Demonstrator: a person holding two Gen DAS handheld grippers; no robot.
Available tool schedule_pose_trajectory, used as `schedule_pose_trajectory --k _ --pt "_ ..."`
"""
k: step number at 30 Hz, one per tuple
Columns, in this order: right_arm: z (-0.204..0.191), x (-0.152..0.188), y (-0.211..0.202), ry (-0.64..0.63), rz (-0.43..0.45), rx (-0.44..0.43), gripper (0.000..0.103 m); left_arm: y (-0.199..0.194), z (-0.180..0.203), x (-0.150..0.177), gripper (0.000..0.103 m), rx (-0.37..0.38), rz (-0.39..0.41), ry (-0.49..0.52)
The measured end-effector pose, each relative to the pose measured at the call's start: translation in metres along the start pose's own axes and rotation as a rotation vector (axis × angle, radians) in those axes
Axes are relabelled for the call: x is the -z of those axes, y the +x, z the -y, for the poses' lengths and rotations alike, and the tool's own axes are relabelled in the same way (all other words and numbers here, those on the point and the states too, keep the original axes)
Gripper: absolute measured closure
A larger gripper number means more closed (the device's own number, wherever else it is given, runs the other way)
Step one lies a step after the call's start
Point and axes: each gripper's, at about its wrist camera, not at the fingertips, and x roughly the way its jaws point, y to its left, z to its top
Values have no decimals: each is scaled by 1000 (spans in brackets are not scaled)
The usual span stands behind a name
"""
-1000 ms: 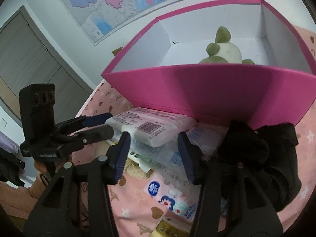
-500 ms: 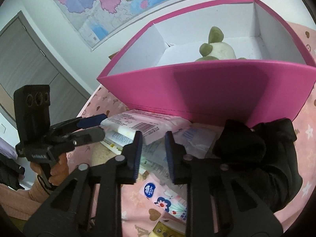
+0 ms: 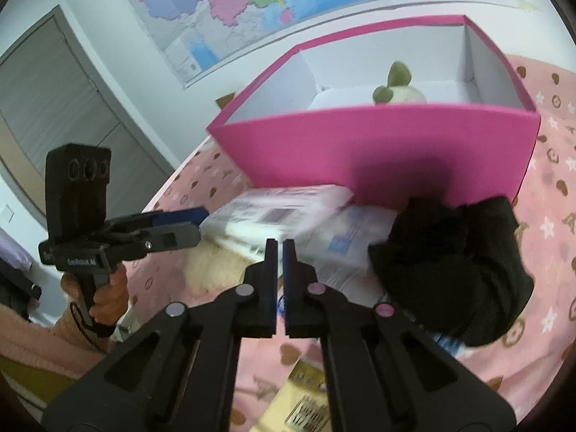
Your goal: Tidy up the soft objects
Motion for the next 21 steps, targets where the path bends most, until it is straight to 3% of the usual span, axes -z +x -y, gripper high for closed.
schedule_pose_trajectory --k 5,7,9,10,16,21 --pt "0 -2 -6 -18 5 19 97 6 3 -2 45 -54 -15 26" --pt "6 -7 -14 13 40 22 86 3 -3 -3 45 -42 -6 11" --pt "13 -16 -16 36 66 35 62 -1 -8 -9 42 -41 13 2" --pt "15 -19 -13 46 66 33 60 -1 -11 -13 39 -42 18 0" --pt "38 -33 34 141 -55 30 58 18 -29 -33 35 -8 -45 -46" --pt "40 -33 42 154 -69 15 52 39 -24 -30 35 -4 -131 -26"
